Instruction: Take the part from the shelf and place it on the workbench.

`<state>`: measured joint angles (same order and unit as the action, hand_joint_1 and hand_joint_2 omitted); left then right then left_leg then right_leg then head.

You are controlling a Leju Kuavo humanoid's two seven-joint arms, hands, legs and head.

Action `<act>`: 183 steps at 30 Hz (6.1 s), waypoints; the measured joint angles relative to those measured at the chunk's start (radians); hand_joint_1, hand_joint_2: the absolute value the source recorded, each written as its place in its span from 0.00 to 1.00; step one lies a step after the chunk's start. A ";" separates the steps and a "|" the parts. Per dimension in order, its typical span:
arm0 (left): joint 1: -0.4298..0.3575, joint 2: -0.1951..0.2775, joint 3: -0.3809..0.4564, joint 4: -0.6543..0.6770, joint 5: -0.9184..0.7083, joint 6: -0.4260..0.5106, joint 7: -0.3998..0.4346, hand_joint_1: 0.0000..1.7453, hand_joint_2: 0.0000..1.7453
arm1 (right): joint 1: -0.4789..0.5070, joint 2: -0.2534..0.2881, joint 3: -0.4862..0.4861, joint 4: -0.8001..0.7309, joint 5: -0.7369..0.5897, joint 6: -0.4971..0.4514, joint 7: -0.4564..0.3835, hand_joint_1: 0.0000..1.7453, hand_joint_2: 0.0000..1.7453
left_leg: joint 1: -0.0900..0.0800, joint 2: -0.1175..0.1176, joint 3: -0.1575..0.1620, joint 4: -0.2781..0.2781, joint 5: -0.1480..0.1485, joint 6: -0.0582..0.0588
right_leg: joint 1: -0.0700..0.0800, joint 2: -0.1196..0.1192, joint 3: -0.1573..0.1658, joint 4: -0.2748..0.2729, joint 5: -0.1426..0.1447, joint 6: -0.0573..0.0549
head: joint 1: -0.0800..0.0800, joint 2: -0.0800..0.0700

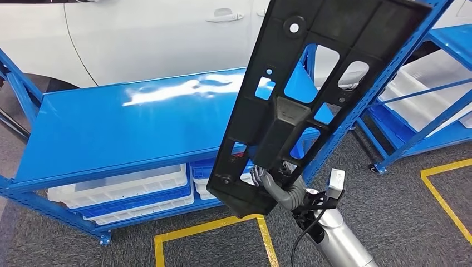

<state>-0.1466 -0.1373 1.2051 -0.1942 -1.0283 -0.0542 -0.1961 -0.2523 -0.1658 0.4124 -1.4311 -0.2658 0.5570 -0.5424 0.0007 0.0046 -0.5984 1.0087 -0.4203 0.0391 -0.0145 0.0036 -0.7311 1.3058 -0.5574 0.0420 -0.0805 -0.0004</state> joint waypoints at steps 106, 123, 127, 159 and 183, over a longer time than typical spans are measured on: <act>0.020 -0.007 -0.031 0.000 -0.053 0.024 -0.005 0.00 1.00 | 0.200 0.032 -0.196 -0.178 -0.037 0.022 0.082 1.00 1.00 | 0.005 0.007 -0.066 0.260 -0.180 -0.059 | 0.010 0.013 0.148 -0.315 0.132 -0.067 | 0.000 0.000; 0.007 -0.005 -0.055 0.000 -0.075 0.007 0.015 0.00 1.00 | 0.262 0.026 -0.223 -0.217 -0.012 0.025 0.053 1.00 1.00 | 0.011 0.031 0.054 -0.010 -0.043 -0.017 | -0.006 0.002 -0.013 -0.010 0.020 0.000 | 0.000 0.000; 0.005 -0.004 -0.055 0.000 -0.064 0.012 0.013 0.00 1.00 | 0.250 0.028 -0.222 -0.217 -0.014 0.036 0.050 1.00 1.00 | 0.006 0.063 0.061 -0.010 -0.050 -0.030 | 0.001 -0.050 0.122 -0.261 0.121 -0.017 | 0.000 0.000; 0.050 -0.016 -0.001 0.000 -0.012 0.069 0.089 0.00 1.00 | 0.206 0.028 -0.187 -0.234 -0.053 0.053 0.086 1.00 1.00 | 0.001 0.082 0.053 -0.011 -0.044 -0.036 | 0.013 -0.059 0.137 -0.293 0.114 -0.039 | 0.000 0.000; 0.047 -0.056 0.022 0.000 0.033 0.072 0.099 0.00 1.00 | 0.147 -0.030 -0.169 -0.230 -0.083 0.077 0.120 1.00 1.00 | 0.003 0.021 0.052 -0.026 -0.031 -0.011 | 0.003 0.006 -0.011 -0.016 -0.004 -0.020 | 0.000 0.000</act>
<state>-0.0999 -0.1929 1.2267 -0.1942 -0.9956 0.0174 -0.0976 -0.1051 -0.1960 0.2432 -1.6616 -0.3487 0.6337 -0.4228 0.0038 0.0257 -0.5461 0.9831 -0.4517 0.0276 -0.0116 0.0098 -0.7417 1.2898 -0.5611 0.0222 -0.0805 -0.0004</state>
